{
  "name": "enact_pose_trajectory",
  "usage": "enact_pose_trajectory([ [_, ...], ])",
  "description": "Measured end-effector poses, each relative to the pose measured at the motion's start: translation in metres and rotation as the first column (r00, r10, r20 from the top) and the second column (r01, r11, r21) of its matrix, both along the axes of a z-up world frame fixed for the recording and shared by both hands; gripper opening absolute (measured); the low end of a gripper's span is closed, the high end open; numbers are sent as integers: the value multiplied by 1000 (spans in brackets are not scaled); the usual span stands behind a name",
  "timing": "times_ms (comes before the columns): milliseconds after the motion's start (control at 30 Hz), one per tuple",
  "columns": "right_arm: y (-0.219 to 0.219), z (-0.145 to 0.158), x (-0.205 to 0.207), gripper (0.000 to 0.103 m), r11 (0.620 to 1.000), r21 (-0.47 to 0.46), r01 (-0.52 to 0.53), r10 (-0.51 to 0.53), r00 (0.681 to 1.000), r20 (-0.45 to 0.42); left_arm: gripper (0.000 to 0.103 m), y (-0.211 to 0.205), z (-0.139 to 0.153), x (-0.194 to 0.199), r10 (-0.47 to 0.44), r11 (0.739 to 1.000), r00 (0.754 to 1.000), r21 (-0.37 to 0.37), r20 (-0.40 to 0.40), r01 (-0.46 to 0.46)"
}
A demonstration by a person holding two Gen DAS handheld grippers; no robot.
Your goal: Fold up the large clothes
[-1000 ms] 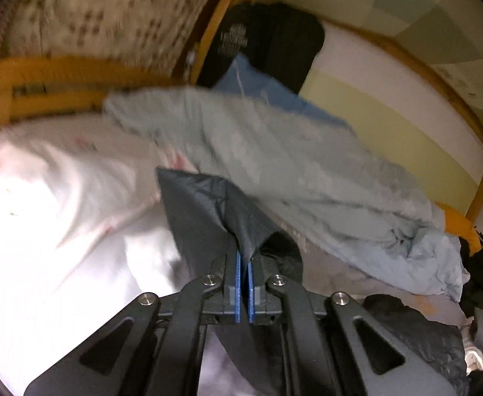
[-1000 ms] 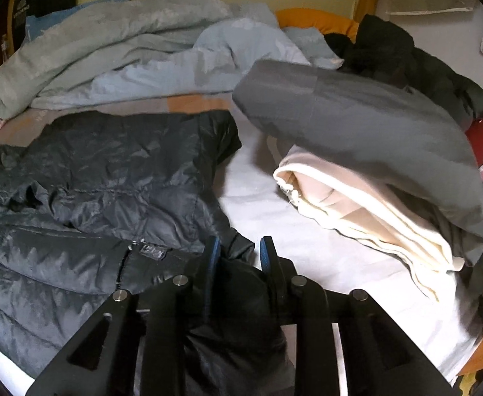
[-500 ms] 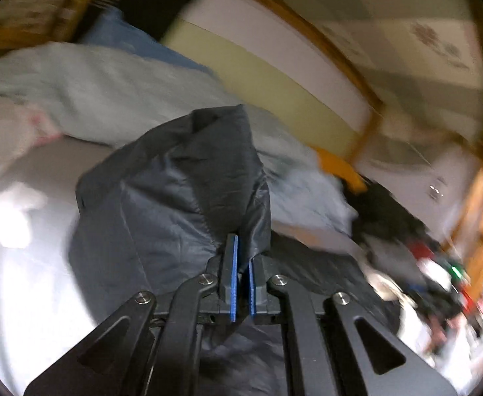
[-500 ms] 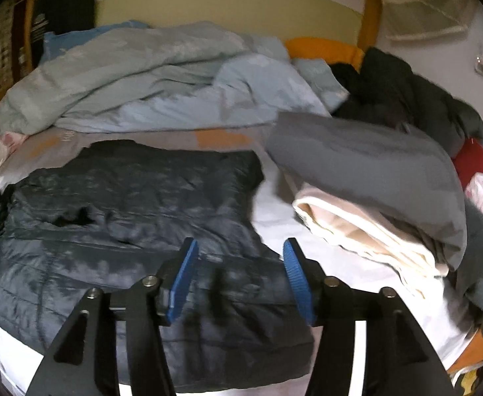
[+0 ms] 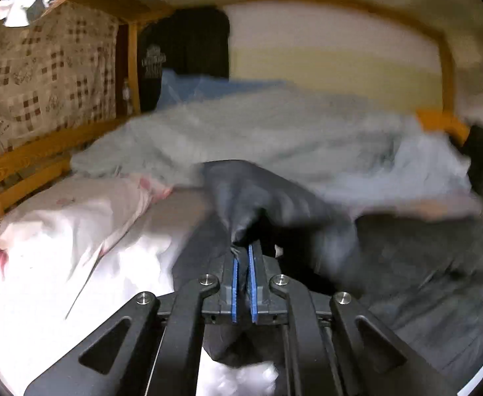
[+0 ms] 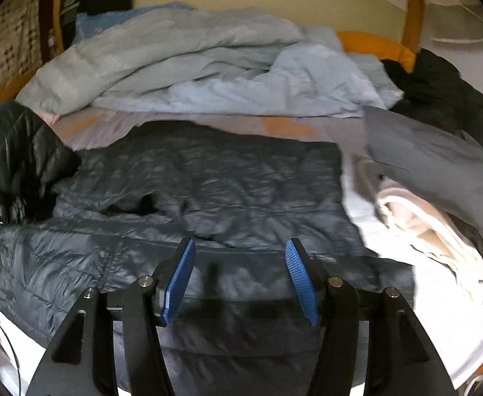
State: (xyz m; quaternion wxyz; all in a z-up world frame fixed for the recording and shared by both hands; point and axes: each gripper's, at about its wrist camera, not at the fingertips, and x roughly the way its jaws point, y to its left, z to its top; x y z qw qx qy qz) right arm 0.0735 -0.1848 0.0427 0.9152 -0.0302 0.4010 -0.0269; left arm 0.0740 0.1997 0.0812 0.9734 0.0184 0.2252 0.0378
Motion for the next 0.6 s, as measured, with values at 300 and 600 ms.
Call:
enact_pose_trajectory([
  [300, 81, 3, 46, 59, 967, 170, -190, 195, 981, -14, 5, 49, -49, 43, 228, 969, 934, -31, -275, -245],
  [600, 186, 2, 109, 59, 829, 388, -403, 459, 886, -58, 5, 63, -47, 26, 181, 962, 945, -149, -273, -228],
])
